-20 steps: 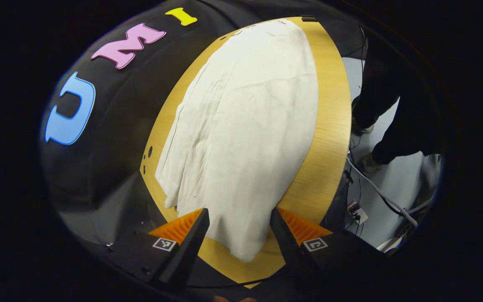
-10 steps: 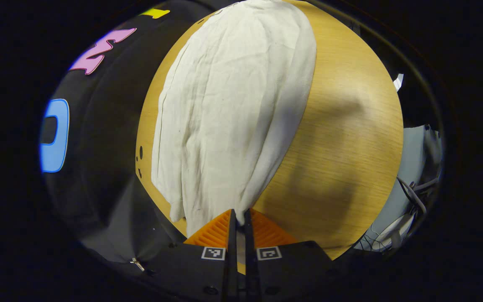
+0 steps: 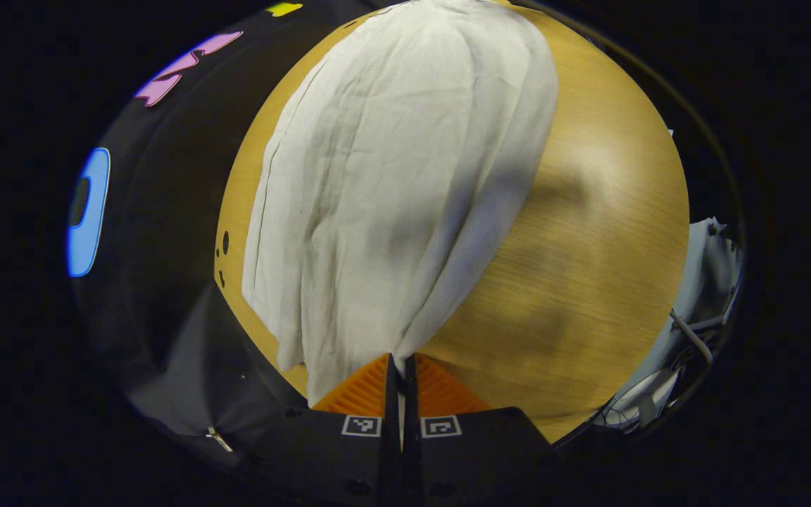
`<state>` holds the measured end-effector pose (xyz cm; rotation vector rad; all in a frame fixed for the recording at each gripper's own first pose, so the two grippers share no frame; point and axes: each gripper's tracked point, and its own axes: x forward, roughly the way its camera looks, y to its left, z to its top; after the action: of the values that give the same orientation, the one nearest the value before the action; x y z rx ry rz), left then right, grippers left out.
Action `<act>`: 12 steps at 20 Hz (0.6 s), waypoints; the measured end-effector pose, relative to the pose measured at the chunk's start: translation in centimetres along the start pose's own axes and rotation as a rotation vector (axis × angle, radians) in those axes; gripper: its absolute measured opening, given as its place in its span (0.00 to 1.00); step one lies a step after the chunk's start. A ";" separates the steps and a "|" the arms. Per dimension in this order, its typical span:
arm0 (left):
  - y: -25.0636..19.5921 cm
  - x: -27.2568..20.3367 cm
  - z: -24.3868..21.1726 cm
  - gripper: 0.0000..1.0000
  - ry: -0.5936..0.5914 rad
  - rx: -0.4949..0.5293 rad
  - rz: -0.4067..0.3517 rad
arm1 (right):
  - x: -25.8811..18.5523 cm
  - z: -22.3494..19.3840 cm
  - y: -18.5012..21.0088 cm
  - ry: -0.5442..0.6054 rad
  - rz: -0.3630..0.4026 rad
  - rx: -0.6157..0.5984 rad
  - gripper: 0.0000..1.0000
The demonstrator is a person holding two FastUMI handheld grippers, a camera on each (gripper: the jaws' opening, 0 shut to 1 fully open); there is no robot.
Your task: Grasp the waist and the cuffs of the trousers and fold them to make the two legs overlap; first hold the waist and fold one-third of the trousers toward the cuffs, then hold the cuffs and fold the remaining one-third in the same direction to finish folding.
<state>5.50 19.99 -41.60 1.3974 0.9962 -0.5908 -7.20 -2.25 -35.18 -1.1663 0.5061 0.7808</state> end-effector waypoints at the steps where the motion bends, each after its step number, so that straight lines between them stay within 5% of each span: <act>1: 0.0 0.0 0.0 0.06 0.008 -0.001 0.000 | 1.4 -1.4 1.0 0.008 0.039 -0.034 0.95; 6: 0.1 0.0 0.0 0.06 0.038 -0.013 -0.003 | 6.7 -8.5 4.1 0.072 0.167 -0.075 0.95; 12: 0.1 -0.2 0.1 0.06 0.074 -0.029 -0.005 | 9.2 -10.2 5.5 0.060 0.236 -0.117 0.95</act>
<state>5.48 19.90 -41.43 1.3997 1.0633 -0.5298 -5.13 -8.28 -48.56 -1.2553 0.6631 0.9909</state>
